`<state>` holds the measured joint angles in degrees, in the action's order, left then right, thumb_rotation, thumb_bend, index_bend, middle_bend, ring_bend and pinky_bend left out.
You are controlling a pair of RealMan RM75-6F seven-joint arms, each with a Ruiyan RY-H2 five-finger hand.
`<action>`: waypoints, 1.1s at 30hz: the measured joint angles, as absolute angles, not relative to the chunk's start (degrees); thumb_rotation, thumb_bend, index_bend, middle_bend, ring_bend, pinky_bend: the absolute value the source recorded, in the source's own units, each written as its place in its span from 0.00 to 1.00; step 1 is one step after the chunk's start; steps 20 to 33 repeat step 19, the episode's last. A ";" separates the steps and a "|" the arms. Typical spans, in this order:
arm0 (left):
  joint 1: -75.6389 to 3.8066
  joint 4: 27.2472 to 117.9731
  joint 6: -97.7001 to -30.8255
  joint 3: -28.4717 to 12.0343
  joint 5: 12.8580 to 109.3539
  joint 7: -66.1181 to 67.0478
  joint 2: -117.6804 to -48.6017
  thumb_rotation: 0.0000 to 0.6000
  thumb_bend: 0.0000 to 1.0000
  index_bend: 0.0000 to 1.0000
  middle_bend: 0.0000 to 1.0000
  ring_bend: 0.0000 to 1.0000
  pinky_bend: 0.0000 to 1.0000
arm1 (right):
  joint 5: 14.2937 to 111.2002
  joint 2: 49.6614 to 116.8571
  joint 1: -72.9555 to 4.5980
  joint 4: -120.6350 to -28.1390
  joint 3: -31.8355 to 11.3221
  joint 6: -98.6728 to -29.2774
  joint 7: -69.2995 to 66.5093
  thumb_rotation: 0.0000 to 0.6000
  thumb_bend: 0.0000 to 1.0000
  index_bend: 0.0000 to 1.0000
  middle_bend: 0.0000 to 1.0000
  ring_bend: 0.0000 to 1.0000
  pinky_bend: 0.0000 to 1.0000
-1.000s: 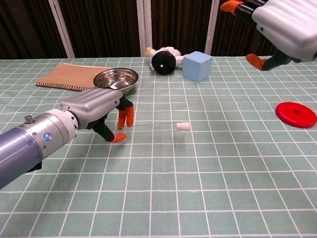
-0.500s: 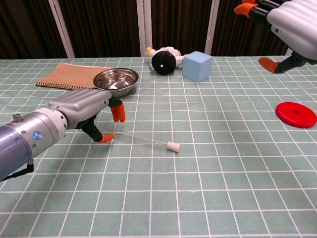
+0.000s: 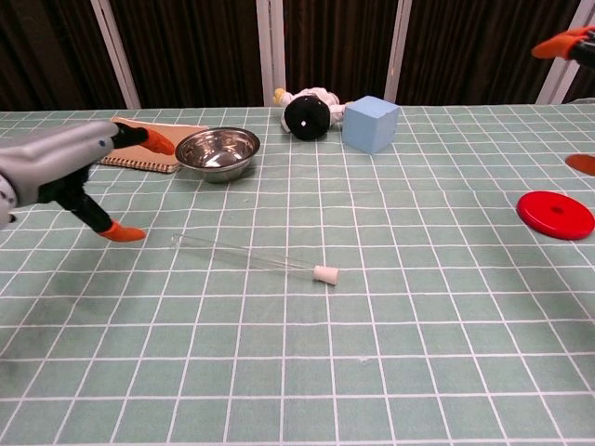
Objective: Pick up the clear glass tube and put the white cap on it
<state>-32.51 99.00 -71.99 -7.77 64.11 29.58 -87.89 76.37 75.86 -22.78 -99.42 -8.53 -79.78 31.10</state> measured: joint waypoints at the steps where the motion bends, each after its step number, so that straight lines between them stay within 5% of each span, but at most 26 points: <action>1: -31.70 99.55 -72.73 -7.18 65.46 28.38 -86.77 1.00 0.15 0.12 0.07 0.00 0.00 | 75.68 74.33 -21.79 -100.33 -7.99 -79.56 29.07 1.00 0.33 0.00 0.00 0.00 0.00; 18: -11.46 98.70 -92.25 6.03 85.07 3.36 -68.16 1.00 0.15 0.07 0.01 0.00 0.00 | 82.42 64.16 -7.84 -98.01 0.22 -88.28 10.21 1.00 0.33 0.00 0.00 0.00 0.00; 33: -10.70 97.95 -92.67 6.36 85.26 2.35 -67.69 1.00 0.15 0.07 0.01 0.00 0.00 | 83.04 64.22 -7.32 -97.20 0.26 -89.22 9.87 1.00 0.33 0.00 0.00 0.00 0.00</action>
